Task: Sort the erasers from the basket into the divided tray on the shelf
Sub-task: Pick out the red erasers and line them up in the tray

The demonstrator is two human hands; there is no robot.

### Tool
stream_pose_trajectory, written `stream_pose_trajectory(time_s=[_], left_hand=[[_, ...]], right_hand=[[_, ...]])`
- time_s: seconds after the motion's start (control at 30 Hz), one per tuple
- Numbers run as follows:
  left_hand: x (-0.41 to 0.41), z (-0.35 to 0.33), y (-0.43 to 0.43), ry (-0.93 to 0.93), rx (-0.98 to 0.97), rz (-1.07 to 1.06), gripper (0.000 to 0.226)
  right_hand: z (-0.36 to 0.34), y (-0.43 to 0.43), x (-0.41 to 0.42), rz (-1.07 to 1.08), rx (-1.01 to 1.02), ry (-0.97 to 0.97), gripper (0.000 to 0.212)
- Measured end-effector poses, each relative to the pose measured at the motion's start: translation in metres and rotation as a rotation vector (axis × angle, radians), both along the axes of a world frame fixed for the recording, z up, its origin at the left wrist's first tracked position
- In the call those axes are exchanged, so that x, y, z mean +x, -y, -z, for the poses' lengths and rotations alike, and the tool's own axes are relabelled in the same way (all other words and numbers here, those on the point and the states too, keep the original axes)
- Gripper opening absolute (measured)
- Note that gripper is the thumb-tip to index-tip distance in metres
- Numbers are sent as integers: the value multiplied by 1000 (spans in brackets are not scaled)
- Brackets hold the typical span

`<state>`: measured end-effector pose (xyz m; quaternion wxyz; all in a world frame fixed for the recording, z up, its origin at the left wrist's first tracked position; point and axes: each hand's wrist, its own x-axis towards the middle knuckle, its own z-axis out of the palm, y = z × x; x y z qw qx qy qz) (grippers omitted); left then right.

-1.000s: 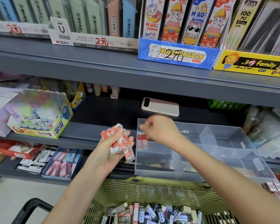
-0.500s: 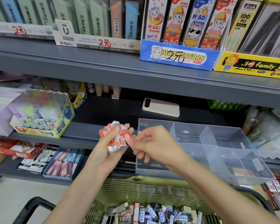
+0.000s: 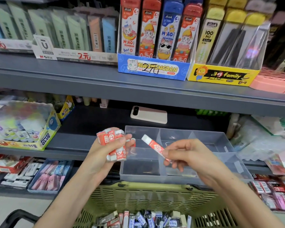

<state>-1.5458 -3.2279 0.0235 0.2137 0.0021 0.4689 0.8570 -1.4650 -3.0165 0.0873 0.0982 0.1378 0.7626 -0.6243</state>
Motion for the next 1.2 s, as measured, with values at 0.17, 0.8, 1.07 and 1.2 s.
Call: stream_pose_trajectory(time_s=[0.17, 0.8, 1.07, 1.2], left_hand=[[11, -18, -9, -240, -192, 58, 52], [24, -30, -48, -406, -350, 154, 34], [6, -25, -53, -229, -187, -57, 43], [-1, -15, -48, -97, -130, -104, 37]], right_hand=[[1, 2, 4, -58, -103, -12, 11], [2, -19, 11, 17, -74, -45, 14], [-1, -56, -25, 176, 381, -77, 33], [7, -53, -65, -56, 886, 263, 43]])
